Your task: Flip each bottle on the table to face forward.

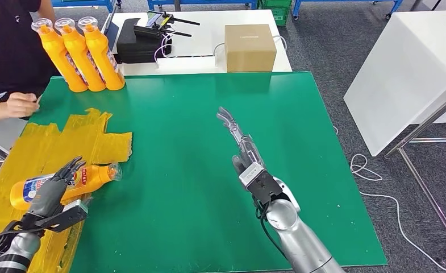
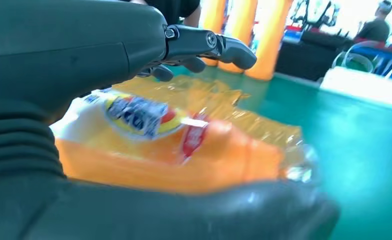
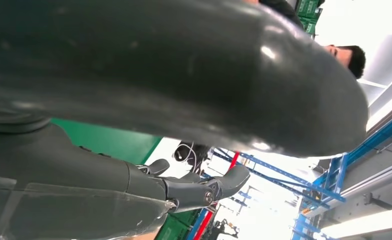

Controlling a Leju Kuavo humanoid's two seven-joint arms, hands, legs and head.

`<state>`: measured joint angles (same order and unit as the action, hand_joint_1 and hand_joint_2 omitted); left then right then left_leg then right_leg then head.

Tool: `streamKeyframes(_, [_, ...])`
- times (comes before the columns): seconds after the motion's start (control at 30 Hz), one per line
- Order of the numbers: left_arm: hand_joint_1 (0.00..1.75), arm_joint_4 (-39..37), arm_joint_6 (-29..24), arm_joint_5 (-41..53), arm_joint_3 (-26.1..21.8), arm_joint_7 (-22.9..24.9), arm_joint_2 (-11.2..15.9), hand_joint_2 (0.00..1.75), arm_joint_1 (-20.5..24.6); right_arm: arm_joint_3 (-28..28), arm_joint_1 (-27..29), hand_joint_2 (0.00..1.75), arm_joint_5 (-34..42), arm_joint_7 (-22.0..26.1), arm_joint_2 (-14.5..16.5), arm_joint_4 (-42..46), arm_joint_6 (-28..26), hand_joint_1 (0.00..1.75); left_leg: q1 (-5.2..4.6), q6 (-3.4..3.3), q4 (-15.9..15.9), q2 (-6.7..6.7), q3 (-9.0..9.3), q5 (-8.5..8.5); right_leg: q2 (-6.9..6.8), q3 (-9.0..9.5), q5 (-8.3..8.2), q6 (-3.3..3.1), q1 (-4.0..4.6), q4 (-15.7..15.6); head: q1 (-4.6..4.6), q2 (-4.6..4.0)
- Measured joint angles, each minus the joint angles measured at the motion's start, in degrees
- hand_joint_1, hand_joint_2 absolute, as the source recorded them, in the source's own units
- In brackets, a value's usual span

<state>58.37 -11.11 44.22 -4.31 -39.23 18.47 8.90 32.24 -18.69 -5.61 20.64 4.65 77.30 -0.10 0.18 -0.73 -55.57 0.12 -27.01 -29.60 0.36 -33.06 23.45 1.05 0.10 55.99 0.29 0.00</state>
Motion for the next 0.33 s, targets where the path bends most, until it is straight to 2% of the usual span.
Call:
streamKeyframes(0.1, [0.00, 4.94, 0.39, -11.00, -0.11, -0.64, -1.61, 0.00, -0.74, -0.02, 0.16, 0.00, -2.09, -0.15, 0.25, -0.09, -0.88, 0.00, -0.03, 0.00, -0.01, 0.00, 0.00, 0.00, 0.00, -0.02, 0.00, 0.00, 0.01, -0.01, -0.01, 0.00])
streamKeyframes(0.2, [0.00, 13.15, 1.74, -22.37, 0.00, -0.76, -4.48, 0.00, -0.83, -0.04, 0.54, 0.00, -5.31, -0.17, 1.10, -0.42, -2.92, 0.00, -0.05, 0.00, -0.01, -0.03, -0.02, 0.00, -0.02, -0.02, 0.00, 0.00, -0.02, -0.02, 0.00, 0.00])
streamKeyframes(0.33, [0.00, 20.98, 4.38, -24.62, -0.01, -0.76, -7.83, 0.00, -0.47, -0.04, 0.86, 0.00, -6.90, -0.10, 2.28, -0.97, -3.95, 0.00, -0.04, -0.01, -0.01, 0.02, -0.02, -0.01, 0.01, -0.02, 0.00, 0.00, -0.09, -0.01, -0.01, 0.00])
